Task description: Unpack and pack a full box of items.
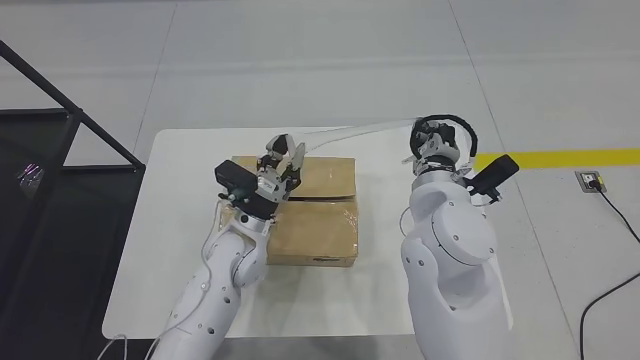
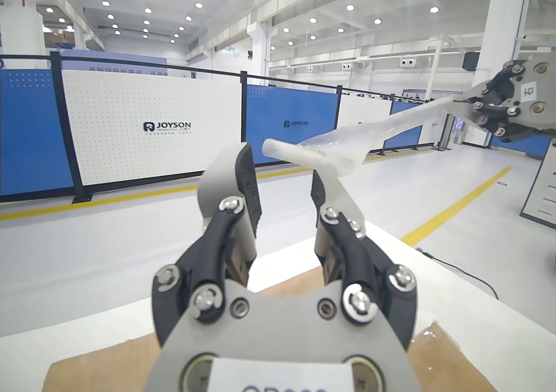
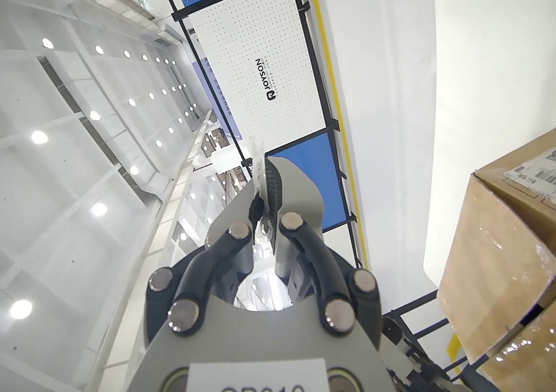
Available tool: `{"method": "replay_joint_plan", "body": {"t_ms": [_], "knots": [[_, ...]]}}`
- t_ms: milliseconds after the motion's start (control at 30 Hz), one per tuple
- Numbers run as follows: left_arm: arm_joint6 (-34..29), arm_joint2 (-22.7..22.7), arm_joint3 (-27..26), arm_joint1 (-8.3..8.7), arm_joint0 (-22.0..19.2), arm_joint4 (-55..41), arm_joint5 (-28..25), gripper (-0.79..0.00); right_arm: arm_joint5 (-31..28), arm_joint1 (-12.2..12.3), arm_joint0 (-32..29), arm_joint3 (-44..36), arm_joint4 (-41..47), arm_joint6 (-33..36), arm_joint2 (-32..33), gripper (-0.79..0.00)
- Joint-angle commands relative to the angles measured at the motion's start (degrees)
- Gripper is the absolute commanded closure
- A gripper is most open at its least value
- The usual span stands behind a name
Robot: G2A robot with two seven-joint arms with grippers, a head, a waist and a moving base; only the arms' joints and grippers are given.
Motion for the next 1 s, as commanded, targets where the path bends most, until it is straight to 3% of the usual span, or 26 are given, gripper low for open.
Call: {"method": "replay_joint_plan", "body": {"t_ms": [0,133,567,967], "knots": [[-0.3,-0.1,-0.1,-0.02,0.1,-0.1,-0.2,-0.329,0.0,0.0,0.0,0.0,0.0,0.0,0.0,0.0],[-1.1,-0.6,-0.5,-0.08,0.8,-2.4,-2.1,-0.336,-0.2,0.0,-1.5,-0.2,0.4,1.1,0.8,0.0],[-4.8,-1.2,-2.7,-0.24,4.7,-9.9,-7.9,-0.348,12.0,-1.2,0.7,-0.2,12.6,-2.0,4.4,0.0],[-4.5,-5.1,-6.3,0.01,9.5,-13.6,-5.1,-0.369,8.3,-1.6,-3.5,-0.2,12.4,0.4,1.7,0.0]]}}
